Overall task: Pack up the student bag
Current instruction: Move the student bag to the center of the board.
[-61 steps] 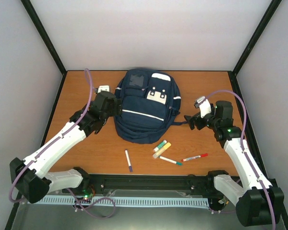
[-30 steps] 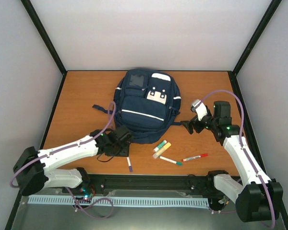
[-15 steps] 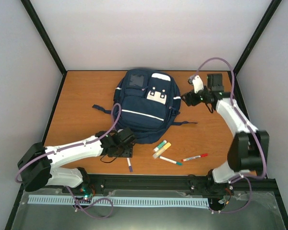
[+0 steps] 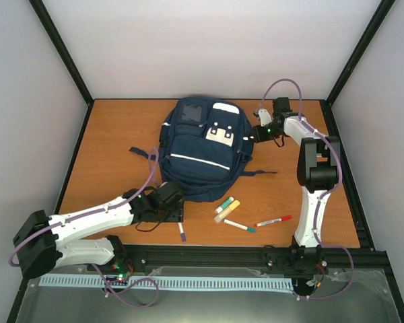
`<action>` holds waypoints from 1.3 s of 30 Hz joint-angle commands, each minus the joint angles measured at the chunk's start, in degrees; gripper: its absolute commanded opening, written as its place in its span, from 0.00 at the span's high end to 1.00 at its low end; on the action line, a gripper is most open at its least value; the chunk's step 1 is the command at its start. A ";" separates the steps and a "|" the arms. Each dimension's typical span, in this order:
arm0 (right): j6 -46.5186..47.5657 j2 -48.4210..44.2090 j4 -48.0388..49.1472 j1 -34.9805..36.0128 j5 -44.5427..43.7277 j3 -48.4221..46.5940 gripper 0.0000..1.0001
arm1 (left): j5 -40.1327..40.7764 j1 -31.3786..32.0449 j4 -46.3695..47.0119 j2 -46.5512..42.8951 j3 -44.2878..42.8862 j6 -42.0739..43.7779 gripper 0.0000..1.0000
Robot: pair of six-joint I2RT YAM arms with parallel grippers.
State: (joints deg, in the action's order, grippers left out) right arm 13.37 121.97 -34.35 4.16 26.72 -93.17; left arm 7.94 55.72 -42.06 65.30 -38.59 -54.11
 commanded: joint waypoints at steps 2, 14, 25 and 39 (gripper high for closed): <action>-2.65 2.03 -2.25 -1.29 4.49 -2.38 0.76 | 0.16 0.84 0.81 -1.88 0.65 -1.04 0.24; -4.82 -3.26 -0.27 -16.05 14.13 5.58 0.97 | 0.18 0.80 2.72 -2.01 0.95 1.11 0.22; -0.95 -14.63 0.34 -22.97 16.66 18.82 0.93 | 0.34 0.79 3.55 0.39 -0.26 3.23 0.22; 7.76 -37.87 -6.24 -13.77 11.54 25.27 0.48 | 13.32 0.78 -0.15 -13.10 -1.63 5.69 0.00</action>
State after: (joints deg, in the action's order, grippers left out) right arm 16.05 89.36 -38.06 -16.56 41.93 -70.65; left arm 14.02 55.79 -38.28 51.68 -36.62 -50.13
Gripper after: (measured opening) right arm 0.498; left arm 0.996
